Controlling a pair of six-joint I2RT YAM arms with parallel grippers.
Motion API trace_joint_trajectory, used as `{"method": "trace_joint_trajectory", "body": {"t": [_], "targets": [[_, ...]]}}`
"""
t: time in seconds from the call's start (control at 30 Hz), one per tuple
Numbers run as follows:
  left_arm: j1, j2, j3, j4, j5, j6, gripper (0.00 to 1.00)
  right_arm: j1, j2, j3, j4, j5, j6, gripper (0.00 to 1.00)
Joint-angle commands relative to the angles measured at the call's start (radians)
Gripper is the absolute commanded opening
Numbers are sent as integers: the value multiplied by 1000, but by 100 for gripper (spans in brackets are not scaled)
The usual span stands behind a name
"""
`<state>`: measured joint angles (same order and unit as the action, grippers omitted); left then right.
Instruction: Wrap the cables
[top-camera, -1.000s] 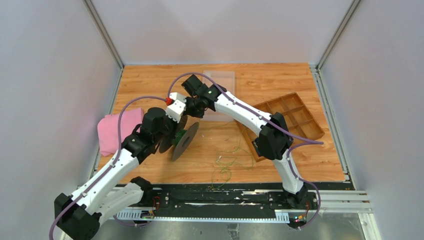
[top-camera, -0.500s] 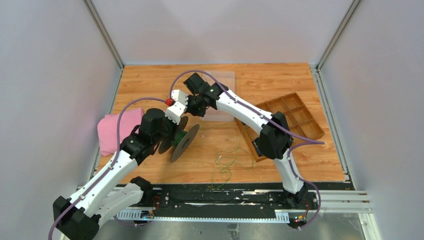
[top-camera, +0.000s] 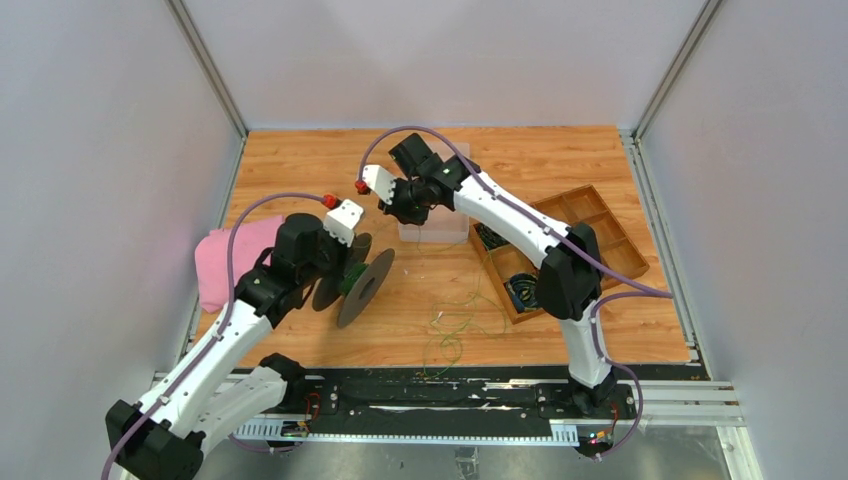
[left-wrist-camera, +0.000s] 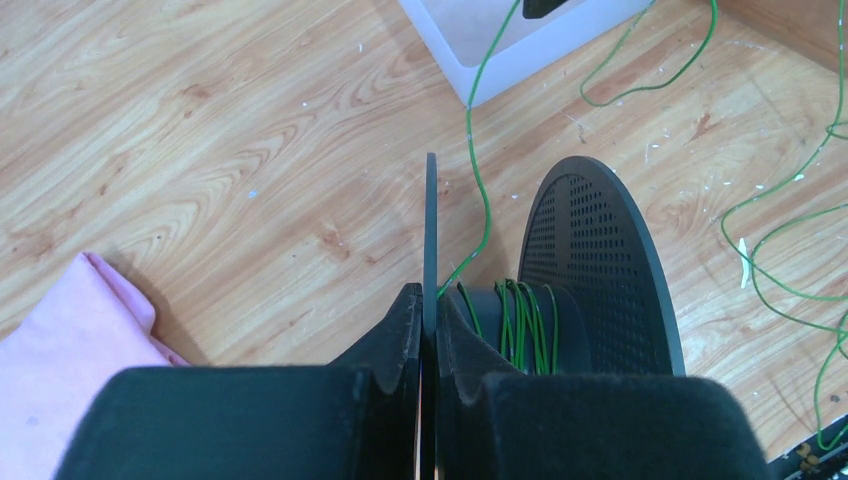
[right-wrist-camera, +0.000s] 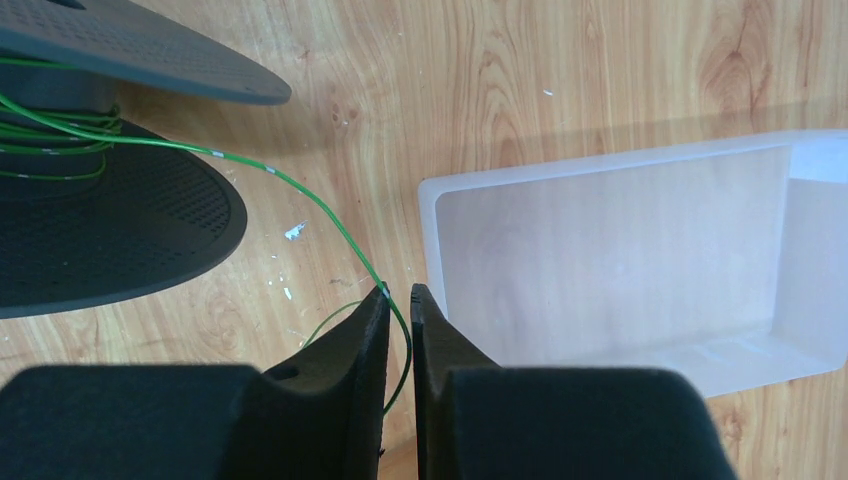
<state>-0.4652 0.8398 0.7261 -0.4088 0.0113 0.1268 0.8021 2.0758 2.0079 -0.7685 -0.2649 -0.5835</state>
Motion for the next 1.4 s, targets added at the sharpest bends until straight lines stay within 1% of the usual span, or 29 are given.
{"method": "trace_joint_trajectory", "body": {"t": [0.0,0.13,0.33,0.53,0.8,1.07,1.37], "targets": [[21,-3,80,3,40,-21,0,-35,-40,-31,-12,-20,37,12],[34,18,120,-14,60,-37,0,-61,-51,-49,-8,-38,55,7],[76,62,178,-10,101,-90,0,-107,-86,-111,19,-76,89,4],[105,94,259,-10,127,-176,0,-143,-138,-179,62,-97,114,4],[142,134,351,-20,144,-287,0,-167,-169,-237,113,-92,163,5],[197,175,437,-36,180,-397,0,-190,-218,-341,210,-171,236,5],[224,228,525,-36,144,-515,0,-190,-277,-467,342,-246,315,5]]}}
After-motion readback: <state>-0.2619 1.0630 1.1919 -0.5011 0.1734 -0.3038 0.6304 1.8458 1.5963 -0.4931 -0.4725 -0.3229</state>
